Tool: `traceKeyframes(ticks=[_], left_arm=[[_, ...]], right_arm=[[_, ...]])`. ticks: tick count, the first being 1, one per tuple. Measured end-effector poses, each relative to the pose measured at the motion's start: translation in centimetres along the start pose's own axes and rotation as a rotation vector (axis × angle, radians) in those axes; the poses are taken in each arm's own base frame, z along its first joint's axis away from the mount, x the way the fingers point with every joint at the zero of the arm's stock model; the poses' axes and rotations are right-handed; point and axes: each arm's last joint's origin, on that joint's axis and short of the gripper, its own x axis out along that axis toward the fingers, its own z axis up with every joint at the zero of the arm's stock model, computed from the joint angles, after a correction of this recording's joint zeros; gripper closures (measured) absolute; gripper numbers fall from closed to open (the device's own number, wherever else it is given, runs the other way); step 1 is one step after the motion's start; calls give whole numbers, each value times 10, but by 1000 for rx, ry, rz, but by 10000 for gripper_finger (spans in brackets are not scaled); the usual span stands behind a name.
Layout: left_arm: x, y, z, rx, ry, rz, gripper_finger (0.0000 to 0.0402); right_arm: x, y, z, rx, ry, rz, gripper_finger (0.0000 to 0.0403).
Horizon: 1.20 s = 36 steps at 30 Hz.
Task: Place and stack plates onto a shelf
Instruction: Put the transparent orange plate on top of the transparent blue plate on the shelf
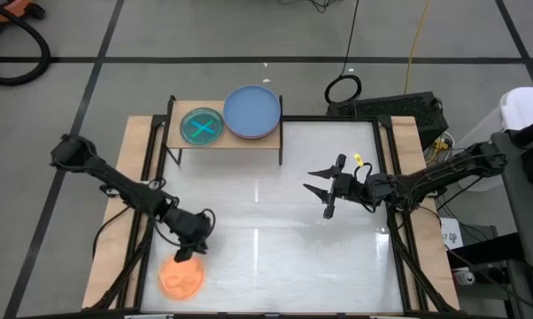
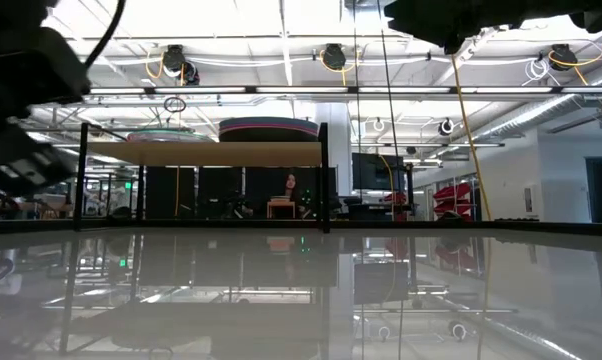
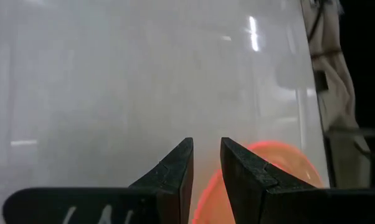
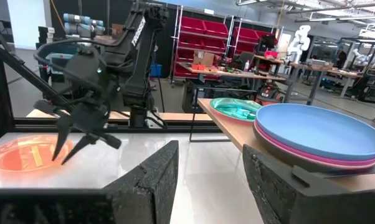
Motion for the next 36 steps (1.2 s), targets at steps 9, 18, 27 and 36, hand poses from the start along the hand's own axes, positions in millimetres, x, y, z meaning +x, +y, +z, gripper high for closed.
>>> traceKeyframes(ticks=[9, 18, 27, 36], left_arm=[[5, -12, -17, 52, 113, -25, 316], [4, -8, -28, 49, 197, 64, 316], [3, -13, -17, 109, 151, 43, 316], [-7, -25, 5, 247, 122, 120, 316]], right_arm=[[0, 0, 0, -1, 2, 0, 243], [0, 0, 0, -1, 2, 0, 243], [0, 0, 0, -1, 2, 0, 243], [1, -1, -1, 8, 4, -6, 243]])
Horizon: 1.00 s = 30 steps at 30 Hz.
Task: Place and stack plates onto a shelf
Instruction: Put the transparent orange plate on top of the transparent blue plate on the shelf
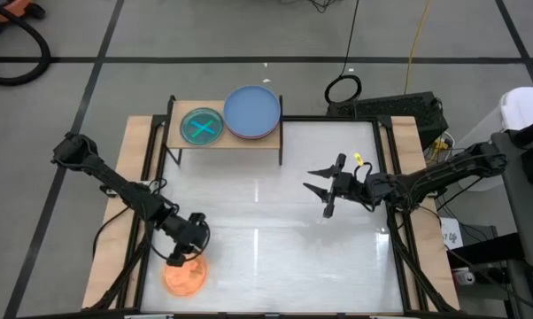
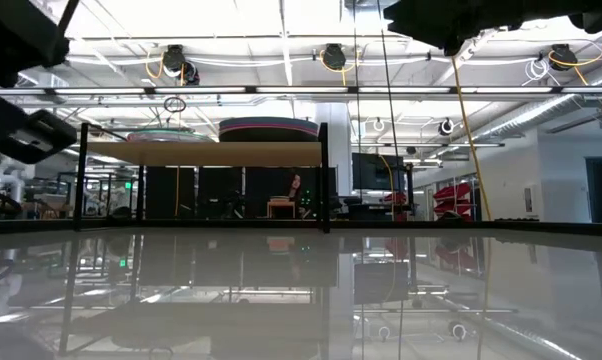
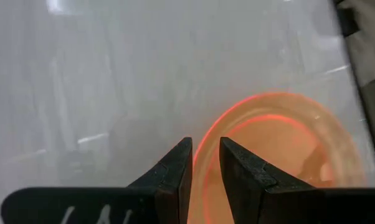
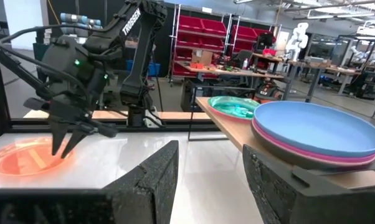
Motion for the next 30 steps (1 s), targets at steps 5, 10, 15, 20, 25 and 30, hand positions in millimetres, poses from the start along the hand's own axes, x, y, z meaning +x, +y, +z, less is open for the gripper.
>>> traceKeyframes(ticks=[5, 10, 15, 20, 25, 30], left_arm=[[4, 5, -10, -7, 36, 27, 316], [6, 8, -15, -12, 58, 35, 316], [6, 8, -15, -12, 56, 35, 316], [6, 7, -15, -11, 49, 32, 316], [7, 6, -12, 0, 20, 19, 316], [11, 7, -14, -1, -18, -36, 316]], right_arm=[[0, 0, -2, -1, 17, 2, 243], [0, 0, -3, 1, 25, 2, 243], [0, 0, -3, 2, 24, 2, 243], [0, 0, -3, 2, 25, 2, 243], [0, 0, -3, 2, 25, 2, 243], [0, 0, -3, 2, 25, 2, 243]])
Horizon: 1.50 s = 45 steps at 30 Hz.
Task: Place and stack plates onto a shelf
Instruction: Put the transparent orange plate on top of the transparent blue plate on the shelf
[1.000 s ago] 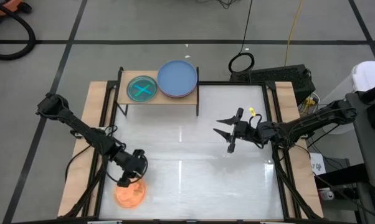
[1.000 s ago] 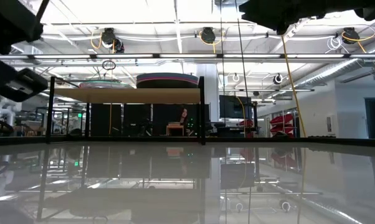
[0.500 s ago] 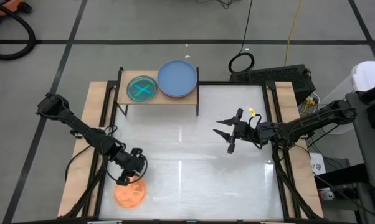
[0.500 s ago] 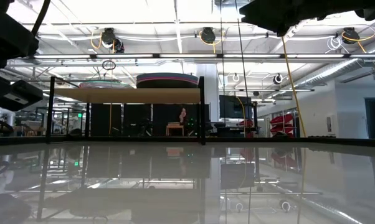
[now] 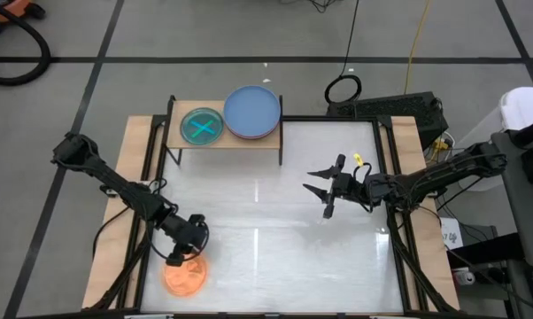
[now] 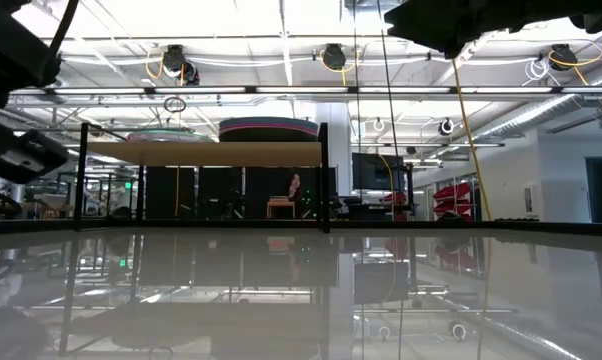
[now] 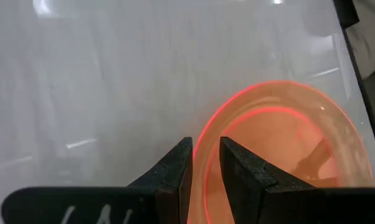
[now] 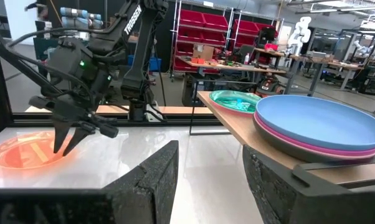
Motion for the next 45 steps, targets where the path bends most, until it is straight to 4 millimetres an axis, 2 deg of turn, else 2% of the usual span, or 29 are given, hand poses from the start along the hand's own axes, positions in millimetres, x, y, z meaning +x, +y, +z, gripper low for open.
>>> traceKeyframes(ticks=[5, 14, 22, 26, 30, 37, 45], left_arm=[[4, 3, -9, -30, 21, -11, 316], [4, 3, -10, -21, 25, -11, 316], [24, 7, -13, -36, 112, -18, 316], [27, 7, -13, -7, 114, -32, 317], [26, 6, -10, 23, 101, -36, 330], [24, 12, -5, -20, 82, -43, 393], [6, 16, 4, -42, -24, -37, 398]], right_arm=[[0, 0, 0, 0, 0, 0, 243], [0, 0, 0, 0, 0, 0, 243], [0, 0, 0, -1, 1, 0, 243], [0, 0, 0, -2, 4, 0, 243], [0, 0, 0, -2, 3, 0, 243], [0, 0, 0, -2, 3, 0, 243], [0, 0, 0, -2, 3, 0, 243]])
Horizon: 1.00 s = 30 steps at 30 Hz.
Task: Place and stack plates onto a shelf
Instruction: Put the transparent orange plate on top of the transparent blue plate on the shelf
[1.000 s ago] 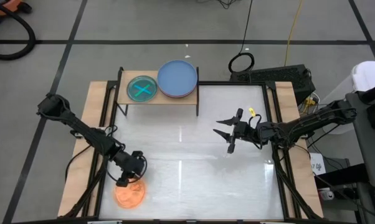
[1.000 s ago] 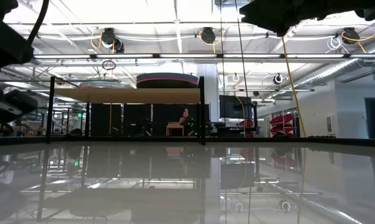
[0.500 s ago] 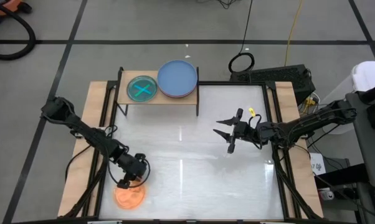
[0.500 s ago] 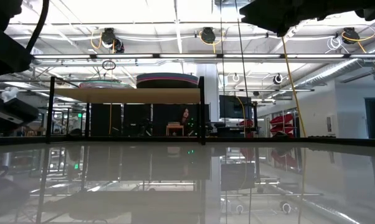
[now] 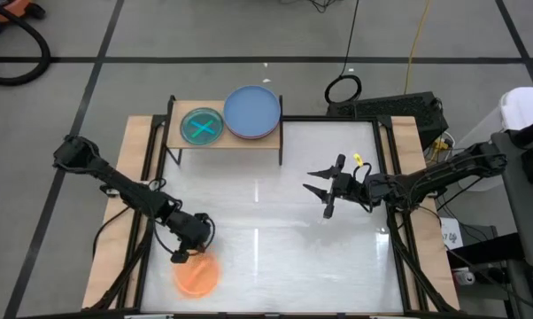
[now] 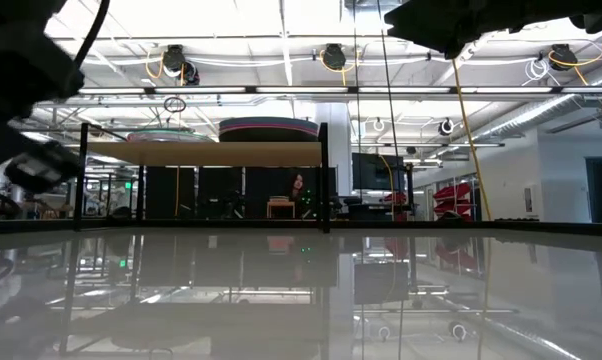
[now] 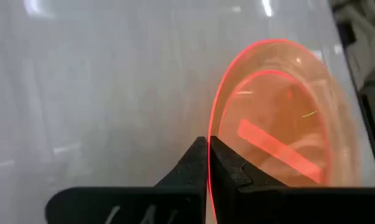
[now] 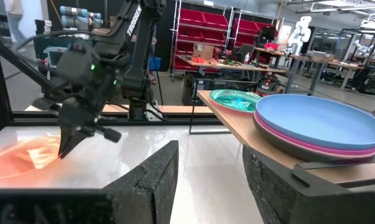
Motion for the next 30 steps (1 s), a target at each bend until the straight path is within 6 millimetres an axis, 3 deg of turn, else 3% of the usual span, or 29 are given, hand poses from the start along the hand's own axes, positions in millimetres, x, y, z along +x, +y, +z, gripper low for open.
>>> traceKeyframes(ticks=[9, 14, 22, 26, 30], left_arm=[[-54, -1, 32, 21, -237, 173, 399], [-102, 6, 46, 13, -418, 470, 399], [-185, 24, 35, -203, -673, 1003, 400], [-220, 29, 27, -335, -874, 1147, 400], [-242, 38, 17, -474, -965, 1280, 400]], right_arm=[[0, 0, 0, 0, 0, 0, 243], [0, 0, 0, 0, 0, 0, 243], [0, 0, 0, 0, 0, 0, 243], [0, 0, 0, 0, 0, 0, 243], [0, 0, 0, -2, 0, 1, 243]])
